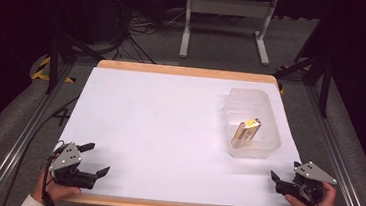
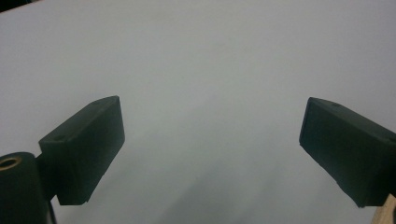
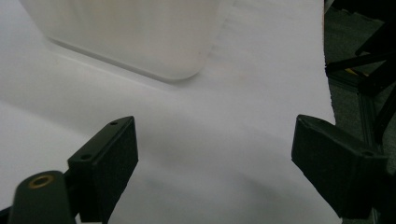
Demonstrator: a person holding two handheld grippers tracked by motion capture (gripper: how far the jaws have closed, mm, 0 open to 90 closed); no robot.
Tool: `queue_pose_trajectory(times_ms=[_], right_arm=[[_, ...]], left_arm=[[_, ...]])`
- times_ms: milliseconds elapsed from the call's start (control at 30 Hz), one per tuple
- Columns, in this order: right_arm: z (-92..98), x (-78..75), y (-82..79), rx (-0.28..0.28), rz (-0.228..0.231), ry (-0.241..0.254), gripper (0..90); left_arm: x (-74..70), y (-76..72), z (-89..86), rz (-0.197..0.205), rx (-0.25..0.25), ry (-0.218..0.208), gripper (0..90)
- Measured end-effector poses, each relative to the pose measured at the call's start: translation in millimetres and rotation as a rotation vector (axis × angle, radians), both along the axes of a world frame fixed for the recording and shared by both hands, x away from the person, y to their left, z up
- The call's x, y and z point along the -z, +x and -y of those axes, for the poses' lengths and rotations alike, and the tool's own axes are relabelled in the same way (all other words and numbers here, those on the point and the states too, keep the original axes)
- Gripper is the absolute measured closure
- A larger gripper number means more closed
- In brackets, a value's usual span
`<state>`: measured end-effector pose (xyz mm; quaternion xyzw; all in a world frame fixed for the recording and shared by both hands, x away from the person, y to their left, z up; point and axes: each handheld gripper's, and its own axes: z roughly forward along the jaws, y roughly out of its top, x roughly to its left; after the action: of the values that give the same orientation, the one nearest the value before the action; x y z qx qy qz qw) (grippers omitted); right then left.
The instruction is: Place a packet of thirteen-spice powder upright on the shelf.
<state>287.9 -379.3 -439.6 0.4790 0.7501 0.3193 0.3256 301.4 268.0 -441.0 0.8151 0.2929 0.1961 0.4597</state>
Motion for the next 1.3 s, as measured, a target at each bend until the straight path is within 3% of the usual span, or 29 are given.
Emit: queue_pose_trajectory(times_ms=[367, 1133, 1300], right_arm=[[-7.9, -0.3, -0.2, -0.025, 0.002, -0.044, 14.6], [-21.1, -1.6, -1.2, -0.068, 0.003, -0.062, 13.9], [-24.0, -0.9, -1.1, -0.092, -0.009, -0.053, 13.1]], left_arm=[[2.2, -1.3, 1.2, 0.0, 0.003, 0.018, 7.4], [3.3, 1.2, 2.1, -0.007, 0.001, 0.024, 7.4], [2.4, 1.9, -0.1, -0.015, 0.006, -0.009, 7.5]])
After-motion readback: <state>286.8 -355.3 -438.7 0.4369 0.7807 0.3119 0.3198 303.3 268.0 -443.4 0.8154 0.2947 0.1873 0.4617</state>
